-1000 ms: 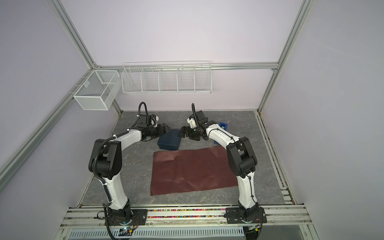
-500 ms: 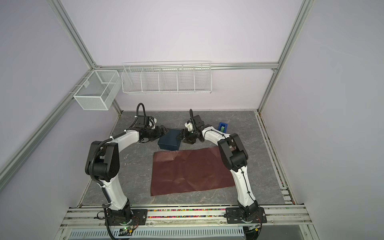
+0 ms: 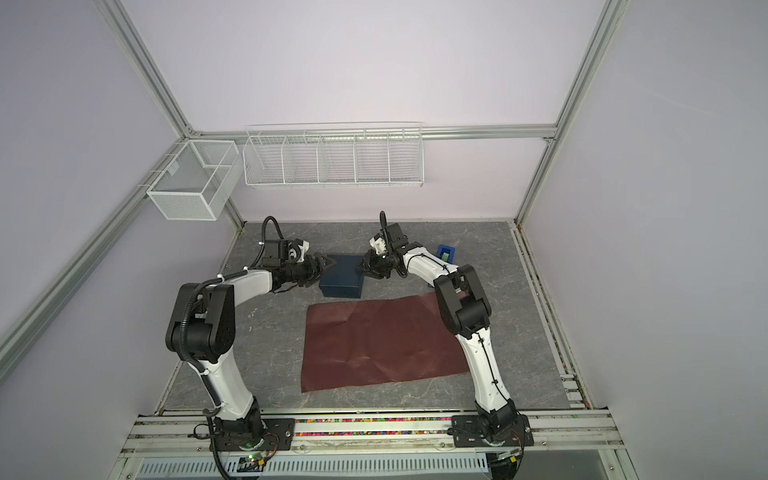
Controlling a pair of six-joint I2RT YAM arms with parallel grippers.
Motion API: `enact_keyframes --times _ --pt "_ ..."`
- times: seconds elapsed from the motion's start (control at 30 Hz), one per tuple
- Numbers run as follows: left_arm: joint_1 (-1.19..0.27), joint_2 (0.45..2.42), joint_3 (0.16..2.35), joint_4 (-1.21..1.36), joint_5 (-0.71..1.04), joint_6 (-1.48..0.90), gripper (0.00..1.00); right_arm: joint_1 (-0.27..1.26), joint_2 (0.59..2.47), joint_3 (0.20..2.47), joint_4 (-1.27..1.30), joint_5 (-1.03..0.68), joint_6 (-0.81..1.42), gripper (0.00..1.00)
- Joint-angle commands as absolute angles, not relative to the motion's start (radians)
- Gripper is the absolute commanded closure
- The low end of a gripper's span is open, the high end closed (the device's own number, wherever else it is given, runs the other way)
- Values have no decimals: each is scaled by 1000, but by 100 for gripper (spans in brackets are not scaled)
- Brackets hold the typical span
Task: Wrap the gift box in paper
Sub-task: 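Close both grippers on the box sides and lift it slightly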
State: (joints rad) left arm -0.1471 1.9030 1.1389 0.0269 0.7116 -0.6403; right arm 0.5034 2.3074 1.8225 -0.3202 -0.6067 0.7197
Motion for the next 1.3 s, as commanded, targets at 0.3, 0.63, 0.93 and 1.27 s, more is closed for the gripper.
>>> enact_keyframes --times 0.3,0.63,0.93,1.27 --pt "-161 1918 1114 125 765 -717 23 494 2289 1849 -468 -539 635 60" --pt "-172 1918 1173 -99 654 -574 24 494 2235 1787 -459 -513 632 53" --pt "-175 1925 1211 -204 600 -511 24 493 2210 1755 -445 -522 631 55" --pt "-175 1940 1270 -241 632 -461 16 468 2201 1677 -453 -481 600 63"
